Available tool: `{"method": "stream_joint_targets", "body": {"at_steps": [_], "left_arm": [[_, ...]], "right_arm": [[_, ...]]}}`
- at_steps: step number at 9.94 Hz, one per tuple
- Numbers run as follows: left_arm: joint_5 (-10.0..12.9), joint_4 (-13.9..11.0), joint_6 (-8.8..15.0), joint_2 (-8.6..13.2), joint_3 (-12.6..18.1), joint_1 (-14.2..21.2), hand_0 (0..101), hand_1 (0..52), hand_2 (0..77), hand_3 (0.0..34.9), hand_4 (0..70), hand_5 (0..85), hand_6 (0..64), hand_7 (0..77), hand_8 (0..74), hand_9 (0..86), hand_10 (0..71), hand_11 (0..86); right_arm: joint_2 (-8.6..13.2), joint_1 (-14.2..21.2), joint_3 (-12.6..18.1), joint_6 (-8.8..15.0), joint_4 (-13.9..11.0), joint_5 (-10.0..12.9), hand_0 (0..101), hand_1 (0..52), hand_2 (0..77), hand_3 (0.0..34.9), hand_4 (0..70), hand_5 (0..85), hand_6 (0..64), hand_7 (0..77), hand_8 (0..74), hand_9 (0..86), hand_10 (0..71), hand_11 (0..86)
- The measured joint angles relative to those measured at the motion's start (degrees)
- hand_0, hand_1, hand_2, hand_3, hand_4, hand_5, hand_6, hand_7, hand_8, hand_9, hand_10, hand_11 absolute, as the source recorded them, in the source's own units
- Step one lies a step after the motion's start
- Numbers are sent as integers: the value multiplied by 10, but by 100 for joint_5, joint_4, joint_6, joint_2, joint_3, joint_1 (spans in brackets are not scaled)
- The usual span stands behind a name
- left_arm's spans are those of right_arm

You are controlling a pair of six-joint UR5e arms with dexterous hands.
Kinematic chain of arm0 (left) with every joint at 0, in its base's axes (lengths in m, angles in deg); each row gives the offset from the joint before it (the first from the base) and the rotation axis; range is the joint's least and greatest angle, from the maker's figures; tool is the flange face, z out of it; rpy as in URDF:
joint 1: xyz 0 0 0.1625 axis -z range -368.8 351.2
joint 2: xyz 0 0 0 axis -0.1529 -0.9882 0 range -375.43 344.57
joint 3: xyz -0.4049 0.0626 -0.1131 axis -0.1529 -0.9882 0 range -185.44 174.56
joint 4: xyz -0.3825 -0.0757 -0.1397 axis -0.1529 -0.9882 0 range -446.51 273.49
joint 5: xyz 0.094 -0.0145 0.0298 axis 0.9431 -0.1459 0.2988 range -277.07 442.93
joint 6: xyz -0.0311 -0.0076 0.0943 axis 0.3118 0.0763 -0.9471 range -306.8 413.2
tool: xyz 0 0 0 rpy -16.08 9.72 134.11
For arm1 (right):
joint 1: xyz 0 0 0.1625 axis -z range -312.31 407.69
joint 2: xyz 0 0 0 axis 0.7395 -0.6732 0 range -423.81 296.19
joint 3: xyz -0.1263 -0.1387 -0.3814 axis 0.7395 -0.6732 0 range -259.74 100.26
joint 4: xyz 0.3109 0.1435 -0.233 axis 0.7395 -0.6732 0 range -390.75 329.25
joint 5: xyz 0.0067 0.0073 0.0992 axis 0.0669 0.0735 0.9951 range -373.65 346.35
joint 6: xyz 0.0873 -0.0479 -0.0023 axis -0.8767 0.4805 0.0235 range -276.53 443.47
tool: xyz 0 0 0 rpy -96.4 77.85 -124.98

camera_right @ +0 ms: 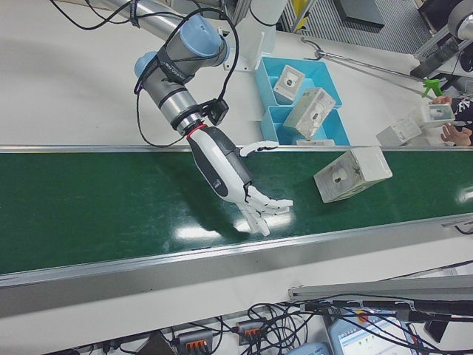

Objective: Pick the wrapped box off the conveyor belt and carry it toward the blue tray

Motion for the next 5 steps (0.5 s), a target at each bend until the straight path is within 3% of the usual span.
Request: {"method": "stream_joint_targets", "body": {"at_steps": [5], "left_arm": [[0, 0, 0, 0, 0, 0, 0, 0, 11, 0, 0, 11, 0, 5, 5, 5, 0, 0]], "right_arm": [[26, 10, -49, 2, 338, 3, 502, 180, 175, 40, 142, 191, 55, 185, 5, 22, 0, 16]]}}
